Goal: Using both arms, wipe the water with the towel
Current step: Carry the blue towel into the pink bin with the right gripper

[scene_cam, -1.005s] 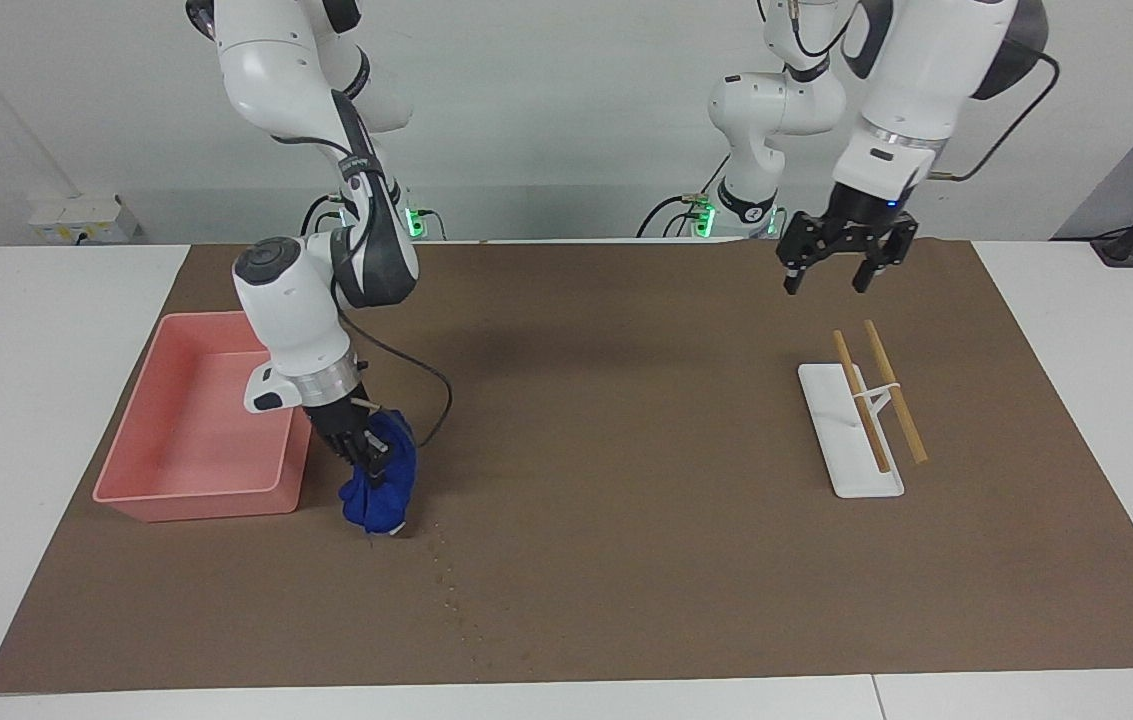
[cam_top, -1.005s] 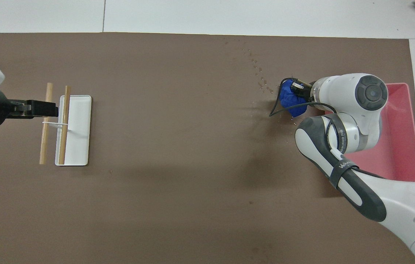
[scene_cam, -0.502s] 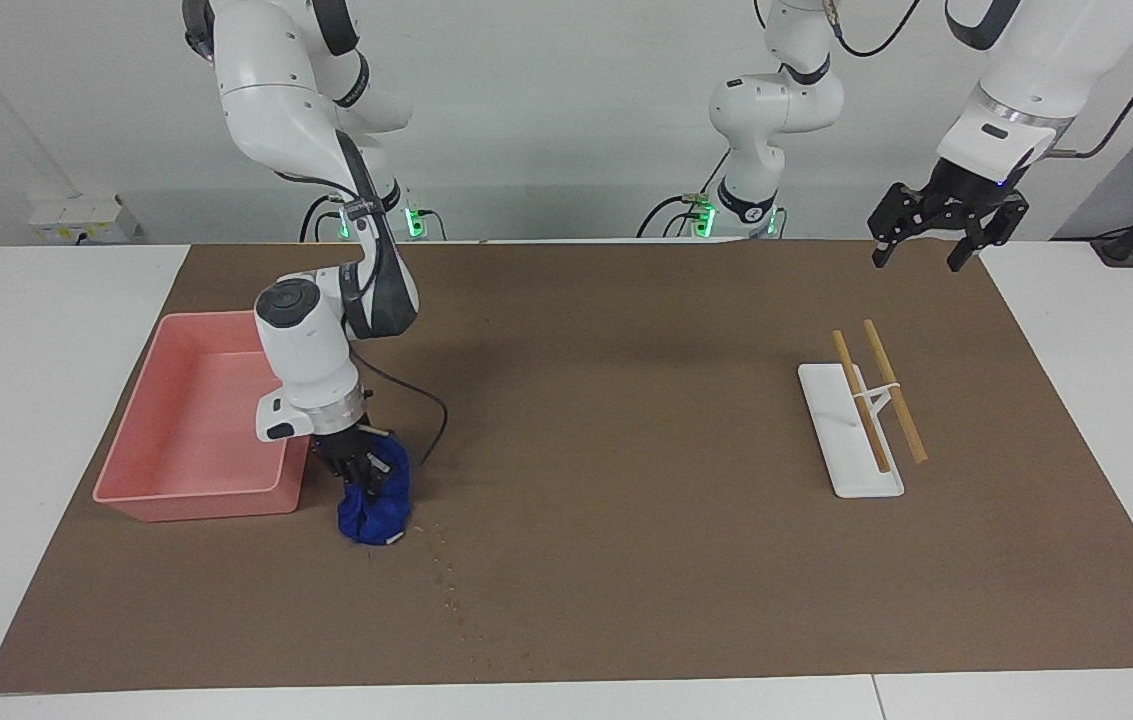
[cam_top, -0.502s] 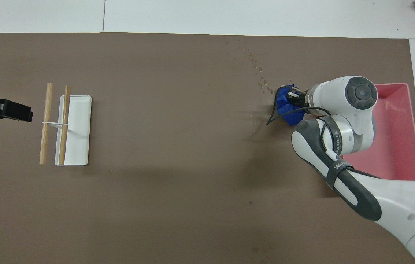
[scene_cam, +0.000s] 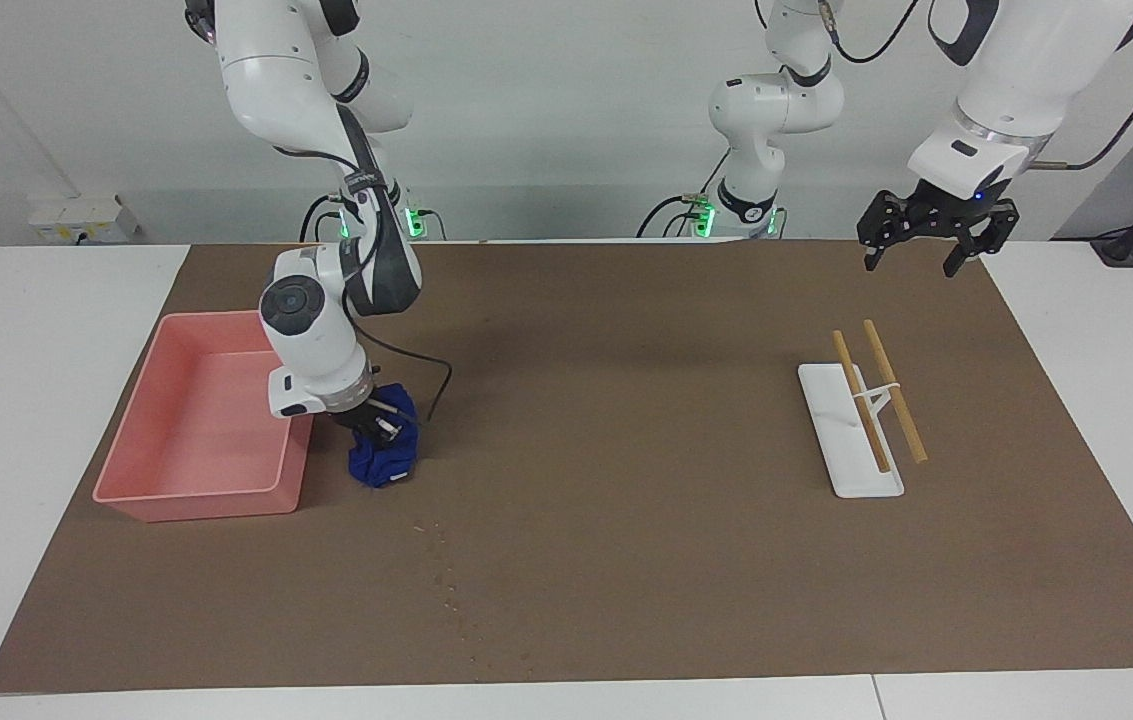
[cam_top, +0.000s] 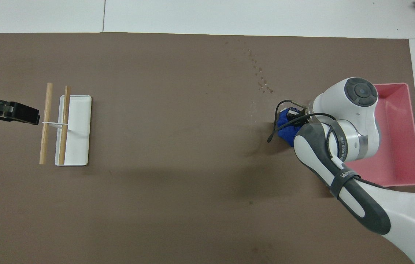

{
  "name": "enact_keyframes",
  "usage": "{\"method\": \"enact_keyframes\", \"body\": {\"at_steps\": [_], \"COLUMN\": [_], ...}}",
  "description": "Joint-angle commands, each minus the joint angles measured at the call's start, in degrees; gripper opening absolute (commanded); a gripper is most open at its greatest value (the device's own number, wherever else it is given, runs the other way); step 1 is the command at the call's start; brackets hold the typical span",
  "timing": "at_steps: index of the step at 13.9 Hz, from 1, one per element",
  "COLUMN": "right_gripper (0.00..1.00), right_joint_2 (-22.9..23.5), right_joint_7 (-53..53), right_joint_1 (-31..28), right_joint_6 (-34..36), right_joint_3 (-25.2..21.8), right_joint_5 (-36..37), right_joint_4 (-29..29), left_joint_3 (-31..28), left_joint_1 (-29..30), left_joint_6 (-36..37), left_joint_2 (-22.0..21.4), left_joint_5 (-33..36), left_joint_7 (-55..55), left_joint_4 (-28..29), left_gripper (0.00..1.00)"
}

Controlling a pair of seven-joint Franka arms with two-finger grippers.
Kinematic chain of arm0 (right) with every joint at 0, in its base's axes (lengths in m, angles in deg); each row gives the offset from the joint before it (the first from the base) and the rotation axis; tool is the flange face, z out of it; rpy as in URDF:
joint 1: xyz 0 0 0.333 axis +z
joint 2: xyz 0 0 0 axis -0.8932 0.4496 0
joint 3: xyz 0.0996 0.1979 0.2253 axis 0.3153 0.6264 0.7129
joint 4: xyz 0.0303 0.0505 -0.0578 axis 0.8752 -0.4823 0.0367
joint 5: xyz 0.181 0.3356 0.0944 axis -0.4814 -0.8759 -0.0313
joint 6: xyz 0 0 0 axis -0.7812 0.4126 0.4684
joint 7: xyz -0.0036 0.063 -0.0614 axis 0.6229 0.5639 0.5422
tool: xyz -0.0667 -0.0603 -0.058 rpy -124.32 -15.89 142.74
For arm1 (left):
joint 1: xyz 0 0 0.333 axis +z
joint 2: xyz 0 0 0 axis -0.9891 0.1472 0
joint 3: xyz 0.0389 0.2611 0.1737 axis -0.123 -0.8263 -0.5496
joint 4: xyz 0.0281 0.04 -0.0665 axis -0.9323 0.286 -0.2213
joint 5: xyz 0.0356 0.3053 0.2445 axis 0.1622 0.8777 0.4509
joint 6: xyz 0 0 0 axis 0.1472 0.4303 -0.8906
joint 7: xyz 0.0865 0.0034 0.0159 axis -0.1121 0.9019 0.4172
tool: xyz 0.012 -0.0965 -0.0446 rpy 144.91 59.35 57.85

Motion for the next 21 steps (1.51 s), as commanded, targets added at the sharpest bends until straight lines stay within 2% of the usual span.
{"method": "enact_keyframes", "body": {"at_steps": [1,3,5,8,11,13,15,18,21], "right_gripper": [0.00,0.00,0.00,0.00,0.00,0.00,0.00,0.00,0.00], "right_joint_2": [-4.6,-8.3,-13.2,-18.0,-23.6,-23.3,-22.8,-21.9,-20.8], "right_joint_7": [0.0,0.0,1.9,6.1,10.9,18.9,26.6,35.2,37.1], "right_joint_1": [1.1,1.5,1.5,0.6,-3.1,-8.5,-12.5,-18.5,-20.8], "right_joint_6": [1.9,7.0,10.8,15.6,18.4,17.7,15.3,15.2,14.4], "right_joint_3": [0.6,0.6,1.1,0.8,0.1,0.0,0.0,0.0,0.0], "right_joint_5": [-1.7,-1.8,-2.6,-2.9,-2.8,-2.7,-2.8,-2.8,-2.8], "right_joint_4": [-9.7,-10.0,-9.2,-6.2,-4.4,-3.3,-4.0,-5.3,-8.8], "left_joint_3": [-0.2,-0.2,-1.4,-0.9,-0.8,-0.8,-0.8,-0.8,-0.8], "left_joint_1": [-1.0,-0.5,0.5,1.1,0.5,0.8,1.0,1.0,1.0], "left_joint_6": [0.4,0.4,1.6,2.1,2.1,1.9,1.9,1.9,1.9], "left_joint_2": [-1.8,-1.9,-1.9,-2.1,-2.4,-2.4,-2.4,-2.4,-2.4], "left_joint_5": [1.0,0.1,-5.2,-5.7,-5.1,-5.2,-5.1,-5.2,-5.2], "left_joint_7": [2.9,2.8,2.2,-0.6,-1.4,-1.4,-1.4,-1.4,-1.4], "left_joint_4": [2.3,2.0,0.9,1.0,1.4,1.5,1.4,1.5,1.4], "left_gripper": [1.00,1.00,1.00,1.00,1.00,1.00,1.00,1.00,1.00]}}
